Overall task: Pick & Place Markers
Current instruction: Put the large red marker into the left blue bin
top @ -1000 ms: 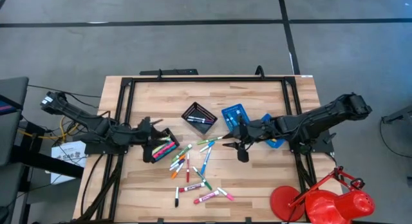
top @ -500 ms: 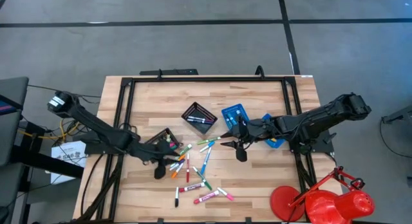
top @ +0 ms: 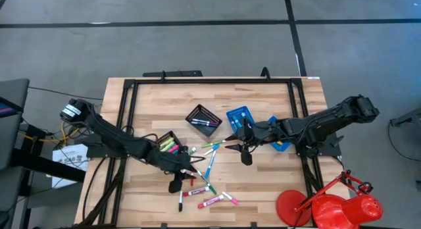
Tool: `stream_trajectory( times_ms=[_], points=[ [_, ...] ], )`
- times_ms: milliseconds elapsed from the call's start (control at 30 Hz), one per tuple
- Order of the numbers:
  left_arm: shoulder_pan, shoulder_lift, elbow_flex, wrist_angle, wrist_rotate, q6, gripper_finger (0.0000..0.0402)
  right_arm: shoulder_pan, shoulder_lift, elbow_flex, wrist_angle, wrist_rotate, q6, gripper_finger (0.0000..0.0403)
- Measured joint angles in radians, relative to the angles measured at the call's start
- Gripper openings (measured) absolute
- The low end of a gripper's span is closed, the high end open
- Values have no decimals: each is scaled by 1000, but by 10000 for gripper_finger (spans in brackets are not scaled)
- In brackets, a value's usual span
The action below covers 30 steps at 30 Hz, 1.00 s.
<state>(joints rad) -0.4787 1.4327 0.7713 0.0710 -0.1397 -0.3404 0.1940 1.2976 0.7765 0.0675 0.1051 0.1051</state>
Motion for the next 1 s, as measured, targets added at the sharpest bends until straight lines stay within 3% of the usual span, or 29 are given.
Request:
stream_trajectory(
  times_ms=[133, 467, 1000],
  points=[
    [24, -2, 4, -1, 92, -34, 118, 0, 0, 0, 3, 0, 0, 129],
    [-56, 100, 4, 32, 115, -60, 162, 0, 0, 0, 17, 0, 1, 129],
    [-169, 307, 8, 43, -34, -12, 161, 2, 0, 0, 23, 0, 2, 129]
  ],
)
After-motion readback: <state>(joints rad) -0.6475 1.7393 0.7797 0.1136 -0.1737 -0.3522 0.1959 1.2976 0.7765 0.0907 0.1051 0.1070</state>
